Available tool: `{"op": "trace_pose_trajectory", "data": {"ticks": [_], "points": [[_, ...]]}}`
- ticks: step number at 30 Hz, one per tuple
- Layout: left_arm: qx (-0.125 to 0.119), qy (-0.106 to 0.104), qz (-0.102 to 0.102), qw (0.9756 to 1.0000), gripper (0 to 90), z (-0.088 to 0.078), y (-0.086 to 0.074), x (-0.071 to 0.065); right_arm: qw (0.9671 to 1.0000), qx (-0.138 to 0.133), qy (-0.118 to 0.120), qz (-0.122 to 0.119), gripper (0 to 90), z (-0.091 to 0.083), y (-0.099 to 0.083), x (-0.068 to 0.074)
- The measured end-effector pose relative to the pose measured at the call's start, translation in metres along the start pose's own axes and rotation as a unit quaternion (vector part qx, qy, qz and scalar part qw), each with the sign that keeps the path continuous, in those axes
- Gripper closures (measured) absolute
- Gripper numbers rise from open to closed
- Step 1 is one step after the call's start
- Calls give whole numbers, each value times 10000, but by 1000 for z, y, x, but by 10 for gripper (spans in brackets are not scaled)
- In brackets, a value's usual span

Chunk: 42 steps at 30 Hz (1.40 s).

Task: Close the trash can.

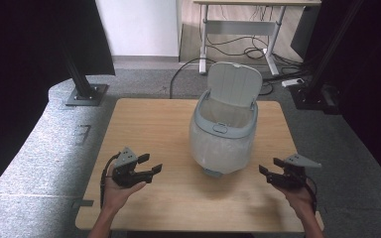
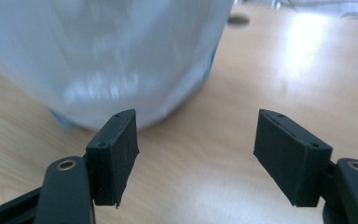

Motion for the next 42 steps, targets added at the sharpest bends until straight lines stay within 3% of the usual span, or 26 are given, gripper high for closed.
{"op": "trace_pose_trajectory", "data": {"ticks": [4, 6, 12, 22, 30, 42], "points": [[45, -1, -32, 10000, 352, 2, -5, 1, 9998, -143, 128, -4, 292, -9, 22, 1], [74, -4, -41, 10000, 352, 3, -7, 2, 9993, -274, 238, -37, 290, -15, 45, 4], [168, -25, -36, 9998, 354, 5, -14, 0, 9988, -314, 349, -148, 287, -18, 73, 9], [269, -71, -4, 9996, 354, 9, -20, -1, 9975, -469, 519, -112, 280, -18, 119, 14], [264, -88, -76, 9996, 354, 8, -24, 0, 9963, -443, 696, -248, 271, -10, 150, 23], [308, -158, -149, 9993, 354, 10, -30, 1, 9955, -475, 791, -213, 267, 10, 194, 20]]}}
Point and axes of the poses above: each handheld gripper's, and its own axes: z roughly forward along the jaws, y roughly out of its top, x roughly to its left, the point moved 4 cm from there along z, roughly forward along the jaws, and after that the axes turned 8 degrees about z, right-handed, at the moved point
